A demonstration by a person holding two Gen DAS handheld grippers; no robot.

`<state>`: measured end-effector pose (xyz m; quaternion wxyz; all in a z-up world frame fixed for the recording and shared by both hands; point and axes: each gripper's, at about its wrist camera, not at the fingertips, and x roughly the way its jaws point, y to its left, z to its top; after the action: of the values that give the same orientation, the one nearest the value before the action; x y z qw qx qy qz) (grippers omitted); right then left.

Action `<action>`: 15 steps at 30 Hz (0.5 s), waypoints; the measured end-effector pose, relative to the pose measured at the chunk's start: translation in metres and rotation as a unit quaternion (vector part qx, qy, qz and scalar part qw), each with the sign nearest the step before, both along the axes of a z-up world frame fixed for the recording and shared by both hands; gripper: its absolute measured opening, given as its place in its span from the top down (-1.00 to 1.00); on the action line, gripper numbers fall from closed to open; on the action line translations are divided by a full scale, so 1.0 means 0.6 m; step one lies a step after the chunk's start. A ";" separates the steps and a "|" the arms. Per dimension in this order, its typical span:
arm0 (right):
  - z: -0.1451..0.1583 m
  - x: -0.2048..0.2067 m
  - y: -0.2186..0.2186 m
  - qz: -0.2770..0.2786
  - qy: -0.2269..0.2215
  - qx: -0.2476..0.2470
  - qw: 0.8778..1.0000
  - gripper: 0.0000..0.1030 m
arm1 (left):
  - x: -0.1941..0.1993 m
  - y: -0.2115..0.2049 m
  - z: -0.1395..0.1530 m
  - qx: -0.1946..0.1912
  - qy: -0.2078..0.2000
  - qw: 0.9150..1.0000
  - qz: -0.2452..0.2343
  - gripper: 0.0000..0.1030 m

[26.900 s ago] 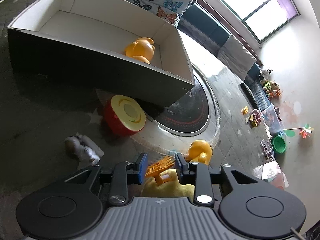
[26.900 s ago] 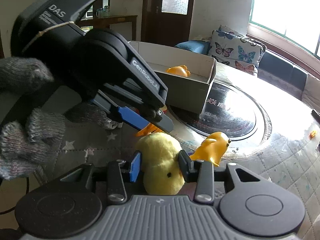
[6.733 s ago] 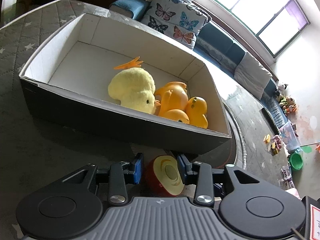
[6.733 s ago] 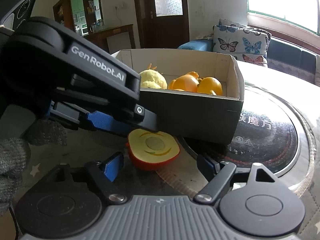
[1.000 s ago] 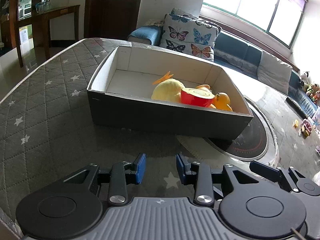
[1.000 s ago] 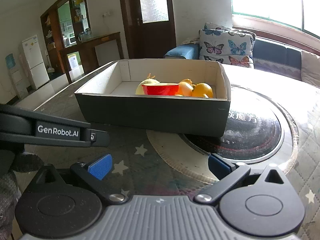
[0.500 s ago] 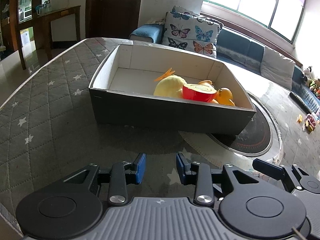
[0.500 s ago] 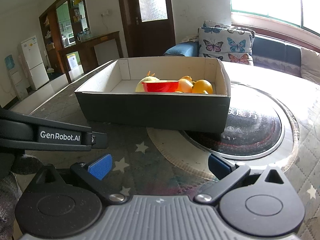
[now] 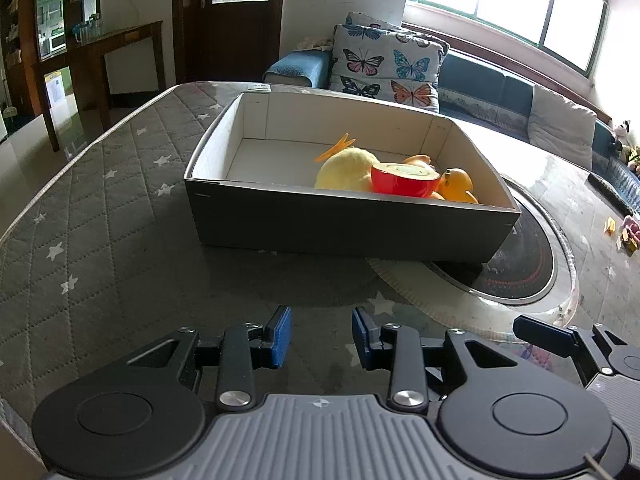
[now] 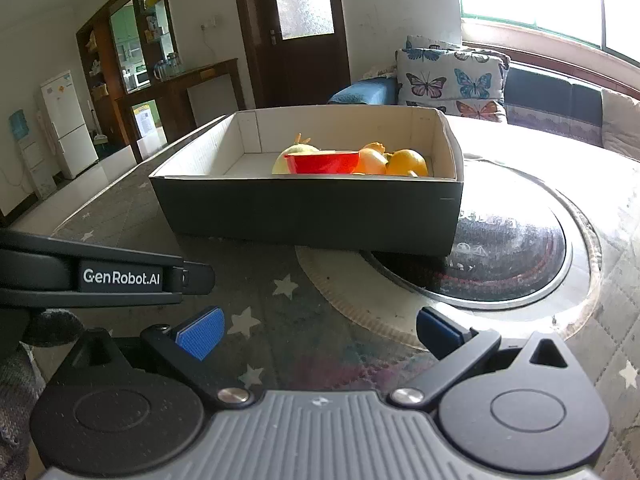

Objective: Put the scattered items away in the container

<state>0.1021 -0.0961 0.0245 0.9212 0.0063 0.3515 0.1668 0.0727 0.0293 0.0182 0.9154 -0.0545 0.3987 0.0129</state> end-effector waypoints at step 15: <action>-0.005 -0.001 0.005 0.003 0.005 -0.003 1.000 -1.00 | -0.002 -0.003 -0.005 0.009 0.003 1.000 0.000 0.31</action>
<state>0.1016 -0.0930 0.0213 0.9191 0.0028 0.3563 0.1682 0.0717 0.0274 0.0151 0.9146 -0.0458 0.4014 0.0169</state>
